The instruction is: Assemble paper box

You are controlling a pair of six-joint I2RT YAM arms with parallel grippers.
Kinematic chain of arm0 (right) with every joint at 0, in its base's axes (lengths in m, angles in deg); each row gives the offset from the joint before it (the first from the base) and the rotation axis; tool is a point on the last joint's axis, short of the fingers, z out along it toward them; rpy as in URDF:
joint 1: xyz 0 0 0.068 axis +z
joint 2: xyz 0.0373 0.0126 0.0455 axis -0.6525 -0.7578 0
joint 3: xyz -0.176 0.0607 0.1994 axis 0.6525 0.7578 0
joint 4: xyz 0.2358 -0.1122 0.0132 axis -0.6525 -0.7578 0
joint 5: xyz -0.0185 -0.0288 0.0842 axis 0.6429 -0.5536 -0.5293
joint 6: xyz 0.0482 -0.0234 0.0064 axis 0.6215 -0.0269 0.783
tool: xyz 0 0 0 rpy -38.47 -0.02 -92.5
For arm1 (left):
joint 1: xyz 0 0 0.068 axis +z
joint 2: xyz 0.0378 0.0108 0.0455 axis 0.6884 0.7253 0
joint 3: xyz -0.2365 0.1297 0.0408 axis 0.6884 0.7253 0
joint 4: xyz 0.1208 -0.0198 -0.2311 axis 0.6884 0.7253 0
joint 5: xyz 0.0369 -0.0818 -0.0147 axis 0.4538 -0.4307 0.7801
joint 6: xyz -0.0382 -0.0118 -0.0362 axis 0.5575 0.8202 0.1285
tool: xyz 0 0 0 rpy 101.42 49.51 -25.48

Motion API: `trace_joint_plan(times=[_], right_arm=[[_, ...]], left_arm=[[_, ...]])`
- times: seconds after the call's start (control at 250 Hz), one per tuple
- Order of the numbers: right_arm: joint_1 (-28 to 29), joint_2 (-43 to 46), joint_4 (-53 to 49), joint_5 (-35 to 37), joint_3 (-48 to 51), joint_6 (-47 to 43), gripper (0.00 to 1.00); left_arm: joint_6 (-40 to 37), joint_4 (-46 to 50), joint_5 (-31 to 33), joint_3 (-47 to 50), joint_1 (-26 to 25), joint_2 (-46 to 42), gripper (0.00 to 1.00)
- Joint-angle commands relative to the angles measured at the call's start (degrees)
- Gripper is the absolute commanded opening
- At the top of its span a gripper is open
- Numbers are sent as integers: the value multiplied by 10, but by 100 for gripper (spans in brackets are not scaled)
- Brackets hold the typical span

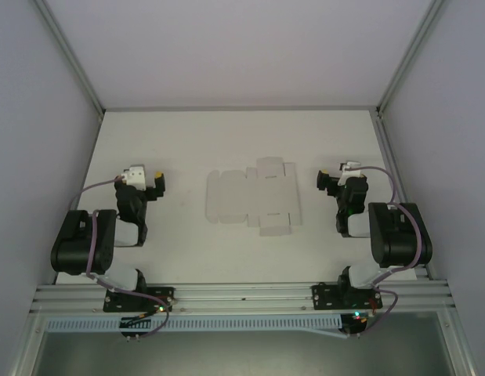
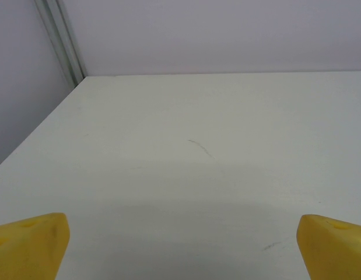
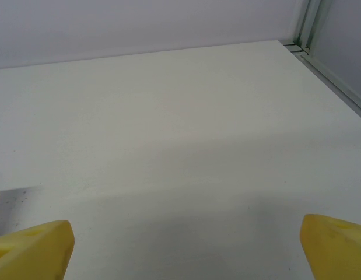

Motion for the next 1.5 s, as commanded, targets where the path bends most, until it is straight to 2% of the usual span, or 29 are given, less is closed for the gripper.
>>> trace_joint_plan(times=[0.0, 0.635, 0.711, 0.866, 0.93, 1.074, 1.182, 1.29, 1.405, 1.497], right_arm=[[-1, 3, 0, 2, -6, 8, 100], [-1, 6, 8, 5, -2, 9, 100], [-1, 33, -28, 14, -10, 11, 100], [0, 150, -151, 13, -27, 15, 100], [3, 198, -209, 9, -43, 30, 100], [48, 264, -409, 9, -127, 67, 100], [116, 252, -546, 3, -203, 97, 100], [166, 206, -636, -31, -267, 143, 92], [214, 145, -642, -53, -298, 165, 89], [227, 93, -607, -73, -302, 194, 87]], left_arm=[[-13, -2, -16, -11, 1, 3, 100], [-13, -5, -19, -8, 3, 1, 100], [-10, 21, -2, -18, 4, -16, 100], [3, 121, 27, -27, 4, -121, 100], [39, 209, 25, -48, 5, -180, 100], [130, 460, -71, -158, 0, -249, 100], [193, 550, -111, -203, -17, -260, 100], [240, 607, -135, -232, -44, -247, 100], [250, 634, -151, -250, -96, -203, 100], [249, 639, -169, -266, -137, -149, 100]])
